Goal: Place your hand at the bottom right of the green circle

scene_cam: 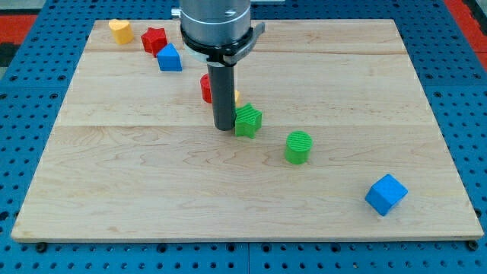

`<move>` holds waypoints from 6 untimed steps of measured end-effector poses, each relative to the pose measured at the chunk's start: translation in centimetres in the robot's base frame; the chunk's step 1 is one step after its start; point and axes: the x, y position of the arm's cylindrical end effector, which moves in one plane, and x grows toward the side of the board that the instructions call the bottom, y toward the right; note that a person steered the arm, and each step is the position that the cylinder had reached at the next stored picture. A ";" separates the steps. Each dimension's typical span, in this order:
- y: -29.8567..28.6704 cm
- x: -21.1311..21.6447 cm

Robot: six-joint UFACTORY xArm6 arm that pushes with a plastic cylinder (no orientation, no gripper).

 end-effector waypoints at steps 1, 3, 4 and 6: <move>0.1 0.9; -1.0 3.3; -0.8 4.0; 0.3 9.9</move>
